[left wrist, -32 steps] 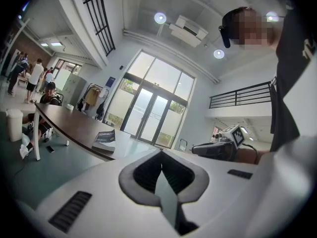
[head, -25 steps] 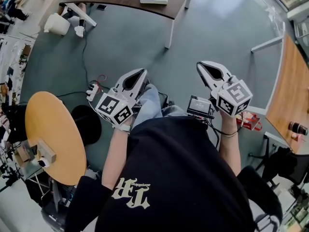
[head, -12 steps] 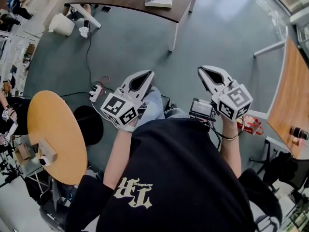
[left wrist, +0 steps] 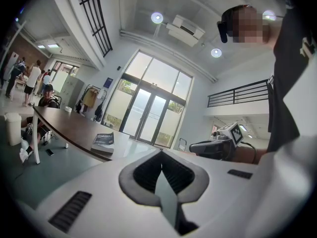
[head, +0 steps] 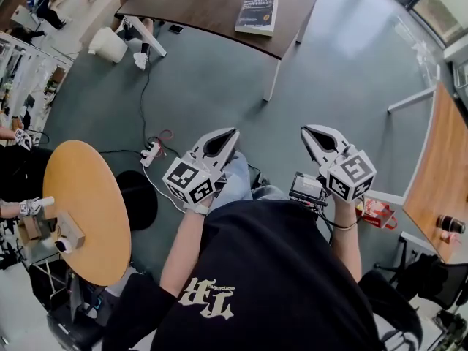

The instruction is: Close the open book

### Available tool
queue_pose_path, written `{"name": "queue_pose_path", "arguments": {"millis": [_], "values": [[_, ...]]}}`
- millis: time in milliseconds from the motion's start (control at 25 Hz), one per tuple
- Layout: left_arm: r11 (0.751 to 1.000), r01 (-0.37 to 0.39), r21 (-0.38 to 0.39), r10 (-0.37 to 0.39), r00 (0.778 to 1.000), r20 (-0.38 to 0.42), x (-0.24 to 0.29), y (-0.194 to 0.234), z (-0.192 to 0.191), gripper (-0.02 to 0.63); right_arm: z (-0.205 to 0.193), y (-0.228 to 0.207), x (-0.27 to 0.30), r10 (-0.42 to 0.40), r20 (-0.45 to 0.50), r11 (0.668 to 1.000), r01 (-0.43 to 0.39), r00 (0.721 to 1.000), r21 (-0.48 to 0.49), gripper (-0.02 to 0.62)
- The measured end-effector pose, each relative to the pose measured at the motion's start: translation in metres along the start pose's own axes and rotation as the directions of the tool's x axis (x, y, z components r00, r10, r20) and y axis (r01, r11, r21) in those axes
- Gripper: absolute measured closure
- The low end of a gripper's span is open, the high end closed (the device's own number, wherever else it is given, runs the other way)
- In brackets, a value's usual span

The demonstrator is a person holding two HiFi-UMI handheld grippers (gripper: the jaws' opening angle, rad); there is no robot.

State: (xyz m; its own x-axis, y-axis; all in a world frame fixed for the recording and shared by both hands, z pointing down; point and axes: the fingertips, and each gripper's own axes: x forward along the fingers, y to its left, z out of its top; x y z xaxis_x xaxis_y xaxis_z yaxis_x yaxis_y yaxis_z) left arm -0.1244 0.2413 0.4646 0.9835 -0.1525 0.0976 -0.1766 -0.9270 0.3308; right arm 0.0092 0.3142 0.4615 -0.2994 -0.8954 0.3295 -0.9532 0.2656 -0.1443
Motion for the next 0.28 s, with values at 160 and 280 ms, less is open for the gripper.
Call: {"name": "queue_pose_path", "arguments": {"millis": [160, 280], "values": [[1.0, -0.011, -0.004, 0.011, 1.0, -0.002, -0.005, 0.001, -0.002, 0.598, -0.001, 0.004, 0.003, 0.012, -0.006, 1.0, -0.012, 1.0, 0.002, 0.609], [1.0, -0.019, -0.021, 0.018, 1.0, -0.014, -0.01, -0.003, -0.01, 0.598, -0.012, 0.01, 0.0, 0.024, -0.027, 1.0, -0.024, 0.999, 0.017, 0.609]]}}
